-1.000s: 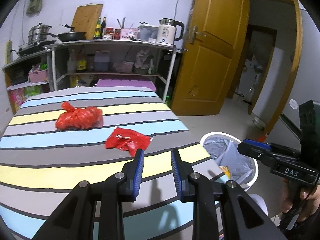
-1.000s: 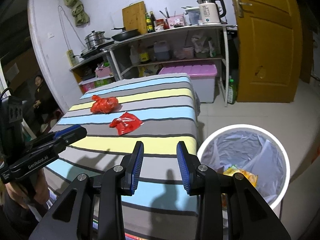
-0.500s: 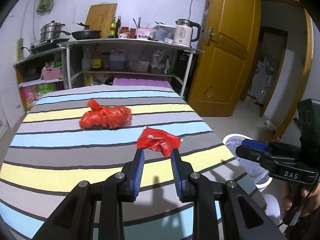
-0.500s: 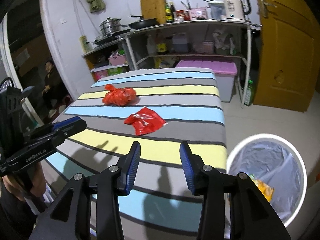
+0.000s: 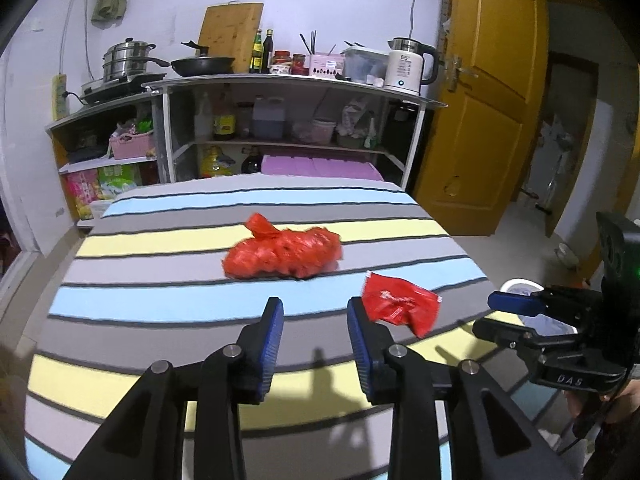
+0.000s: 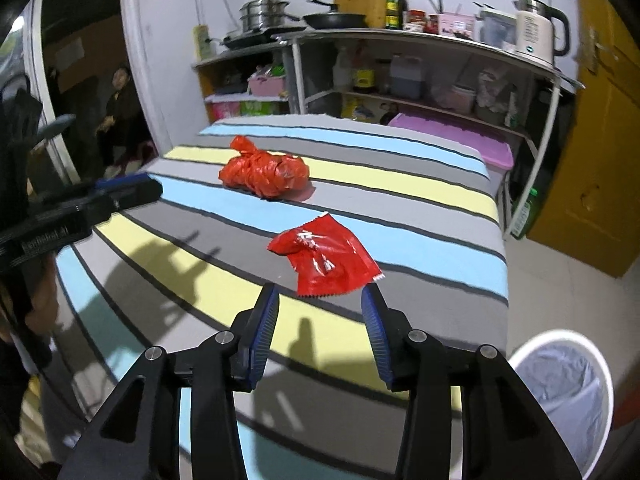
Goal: Collect trash
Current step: 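Move both open tools back over the table toward the red bag and wrapper, then grasp the red plastic bag with the left tool while the right tool grasps the red wrapper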
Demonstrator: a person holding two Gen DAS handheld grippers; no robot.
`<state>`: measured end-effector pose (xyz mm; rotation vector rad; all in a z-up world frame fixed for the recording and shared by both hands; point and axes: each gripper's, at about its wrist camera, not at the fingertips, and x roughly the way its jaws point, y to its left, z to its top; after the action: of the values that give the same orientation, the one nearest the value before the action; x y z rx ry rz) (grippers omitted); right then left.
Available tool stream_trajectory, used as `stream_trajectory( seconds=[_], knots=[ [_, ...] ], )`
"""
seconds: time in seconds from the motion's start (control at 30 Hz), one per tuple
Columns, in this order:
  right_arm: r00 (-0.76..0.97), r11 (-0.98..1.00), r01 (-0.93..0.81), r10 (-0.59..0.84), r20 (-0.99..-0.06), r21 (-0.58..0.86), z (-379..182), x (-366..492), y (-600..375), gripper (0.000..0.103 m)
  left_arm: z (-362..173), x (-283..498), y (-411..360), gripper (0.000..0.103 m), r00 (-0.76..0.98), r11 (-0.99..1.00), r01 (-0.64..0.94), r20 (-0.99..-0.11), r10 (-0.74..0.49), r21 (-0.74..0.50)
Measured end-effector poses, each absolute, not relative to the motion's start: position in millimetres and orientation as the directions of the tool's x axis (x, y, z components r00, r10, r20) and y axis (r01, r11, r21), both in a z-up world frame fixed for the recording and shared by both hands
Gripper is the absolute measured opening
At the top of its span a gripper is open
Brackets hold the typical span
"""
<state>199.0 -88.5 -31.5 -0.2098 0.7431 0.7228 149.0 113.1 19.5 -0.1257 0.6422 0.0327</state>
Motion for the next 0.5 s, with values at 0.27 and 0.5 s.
stream_trajectory(
  seconds=[0.27, 0.5],
  knots=[
    [0.485, 0.704, -0.710, 0.494, -0.722, 0.004, -47, 223, -59, 0.045, 20, 177, 137, 0.039, 0.793, 0.995, -0.046, -0.609, -0.018, -0.090],
    [0.458, 0.677, -0.735, 0.467, -0.756, -0.027, -62, 241, -39, 0.045, 15, 206, 156, 0.049, 0.787, 0.996, -0.013, -0.616, -0.046, -0.091]
  ],
)
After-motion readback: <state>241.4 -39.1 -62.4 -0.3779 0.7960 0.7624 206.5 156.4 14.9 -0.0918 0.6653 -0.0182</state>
